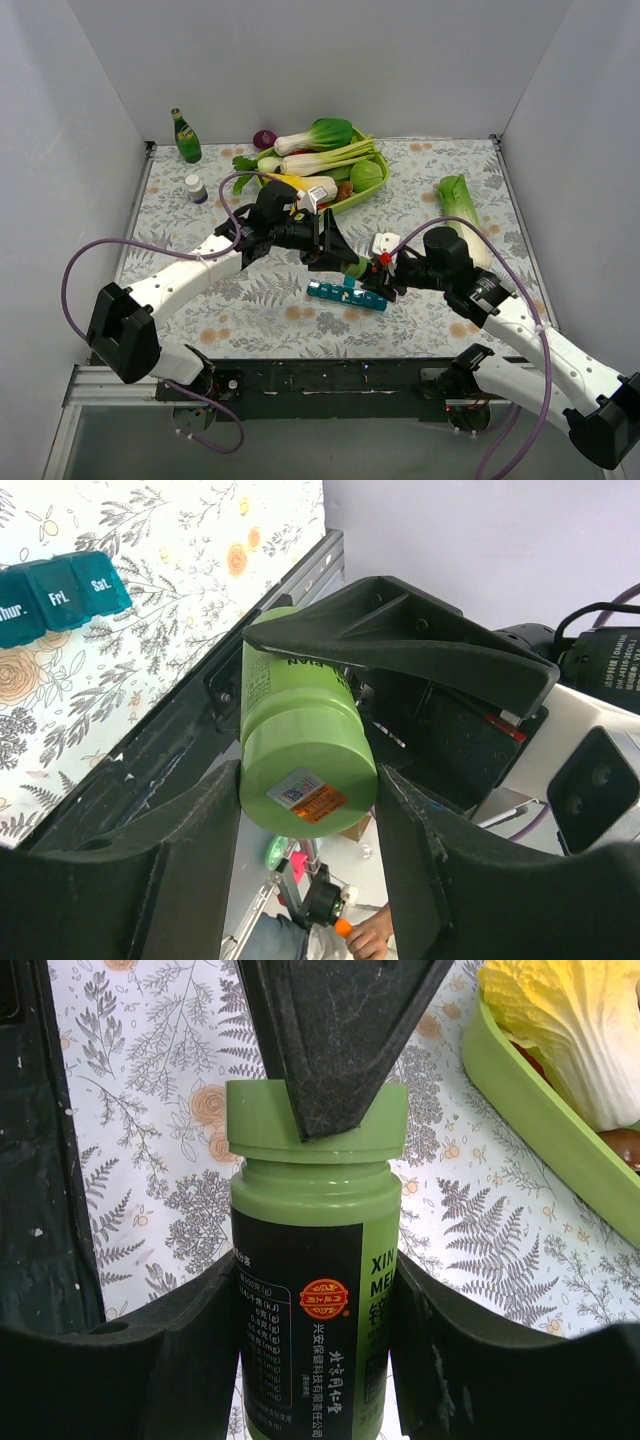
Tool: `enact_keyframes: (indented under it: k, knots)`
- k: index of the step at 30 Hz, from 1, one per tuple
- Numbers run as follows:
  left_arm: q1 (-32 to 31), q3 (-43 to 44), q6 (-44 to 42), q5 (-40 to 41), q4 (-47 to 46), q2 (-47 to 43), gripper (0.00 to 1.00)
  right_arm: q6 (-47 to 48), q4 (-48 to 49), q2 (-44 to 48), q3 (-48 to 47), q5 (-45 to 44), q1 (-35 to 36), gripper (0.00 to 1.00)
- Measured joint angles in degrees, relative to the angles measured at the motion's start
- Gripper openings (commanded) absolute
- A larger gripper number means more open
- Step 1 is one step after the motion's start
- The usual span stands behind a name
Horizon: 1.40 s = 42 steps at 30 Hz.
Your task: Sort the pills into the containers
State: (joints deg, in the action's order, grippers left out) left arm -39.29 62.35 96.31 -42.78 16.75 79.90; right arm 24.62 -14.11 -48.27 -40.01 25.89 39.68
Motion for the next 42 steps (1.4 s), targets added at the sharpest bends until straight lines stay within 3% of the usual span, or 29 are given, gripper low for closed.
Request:
enact_keyframes:
  k: [8,20,27,33,36,40,42]
  knots:
    - [-0.44,3.08,-2.49,0.0,4.31,2.4,0.12,-0.35,-2.43,-0.83,-0.94,-0.83,0.15,0.01]
    - [-0.2,1.75,-3.17,-4.22,0.9,2.16,0.13,-8.2,-2.67,-0.48,-1.51,3.91,-1.31,0.01]
    - [0.24,1.81,-12.5,-12.15,2.16,2.05,0.13,-17.11,-2.12,-0.37,-1.18,13.49,-2.73,0.01]
    - [-0.63,6.82,-25.83,-14.97,13.27,4.2,0.14,-27.19,5.03,0.09,3.43,20.76,-3.8,0.01]
    - [-1.6,10.64,-31.93,-14.64,19.08,6.54,0.17,-31.78,8.07,0.09,5.55,23.39,-4.83,0.01]
    - [-2.78,12.2,-37.31,-15.19,23.21,7.65,0.28,-38.12,13.6,0.15,9.11,27.41,-5.55,0.01]
    - [-3.21,12.28,-39.06,-15.76,23.98,7.67,0.44,-41.59,17.11,0.35,10.86,29.42,-5.92,0.01]
